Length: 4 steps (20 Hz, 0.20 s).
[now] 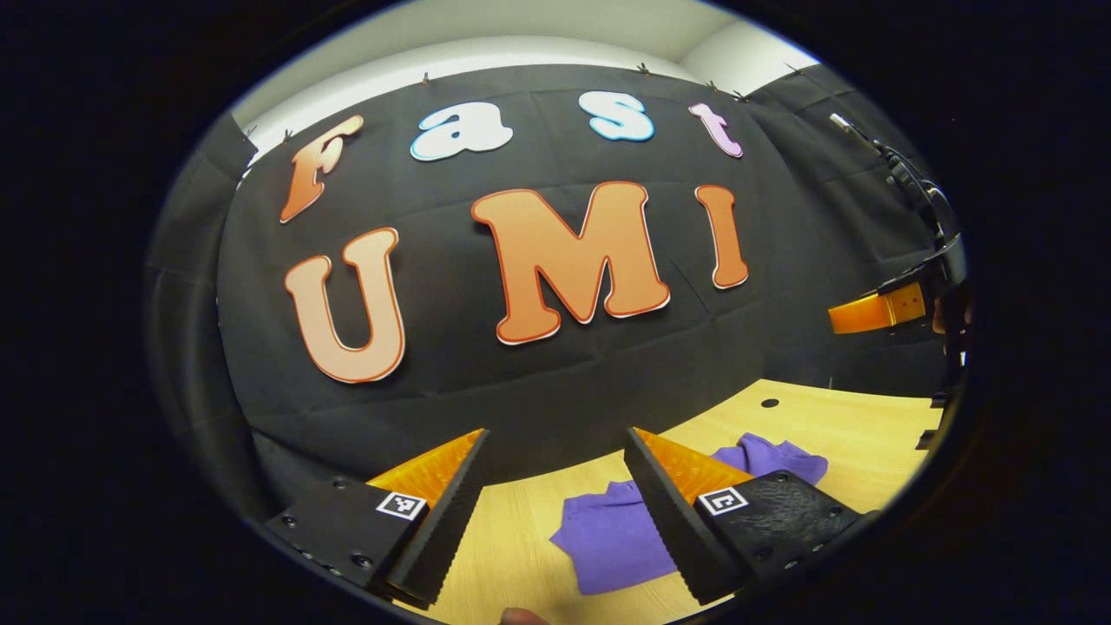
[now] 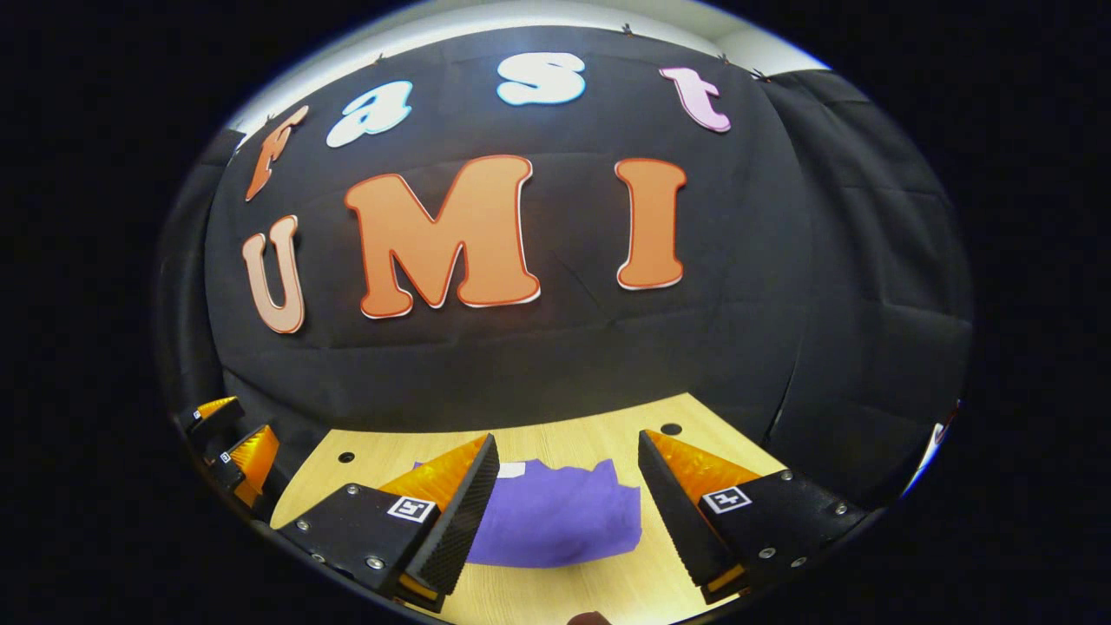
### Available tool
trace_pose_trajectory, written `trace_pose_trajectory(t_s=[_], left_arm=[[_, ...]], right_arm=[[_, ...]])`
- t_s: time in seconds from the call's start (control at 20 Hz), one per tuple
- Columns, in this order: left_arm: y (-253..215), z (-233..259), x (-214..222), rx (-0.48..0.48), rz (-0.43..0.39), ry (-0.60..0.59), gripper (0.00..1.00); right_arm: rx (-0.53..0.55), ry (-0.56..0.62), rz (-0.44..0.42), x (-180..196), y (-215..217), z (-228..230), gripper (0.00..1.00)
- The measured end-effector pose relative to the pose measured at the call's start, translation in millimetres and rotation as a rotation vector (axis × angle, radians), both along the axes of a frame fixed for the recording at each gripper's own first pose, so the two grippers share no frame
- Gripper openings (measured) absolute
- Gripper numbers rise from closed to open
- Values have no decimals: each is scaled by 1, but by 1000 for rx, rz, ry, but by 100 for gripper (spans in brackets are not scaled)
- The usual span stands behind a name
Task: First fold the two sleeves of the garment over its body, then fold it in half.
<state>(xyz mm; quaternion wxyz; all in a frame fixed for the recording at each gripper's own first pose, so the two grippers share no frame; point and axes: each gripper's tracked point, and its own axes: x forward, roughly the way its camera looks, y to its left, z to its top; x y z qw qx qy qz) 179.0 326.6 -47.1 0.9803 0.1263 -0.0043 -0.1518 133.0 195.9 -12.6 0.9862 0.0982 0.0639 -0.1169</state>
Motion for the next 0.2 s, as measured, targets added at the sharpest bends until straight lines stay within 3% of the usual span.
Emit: trace_pose_trajectory(t_s=[0.05,0.1,0.15,0.2], left_arm=[[1,6,-4,0,15,-15,98],[1,14,-9,0,33,-28,98],[1,21,-14,-6,47,-45,98],[-3,29,-19,-18,50,-67,98]], right_arm=[[-15,-13,13,-2,-1,6,100],[-26,-23,30,-5,-1,11,95],[-39,-34,46,-9,-2,15,100],[-57,-47,59,-12,-4,19,95]])
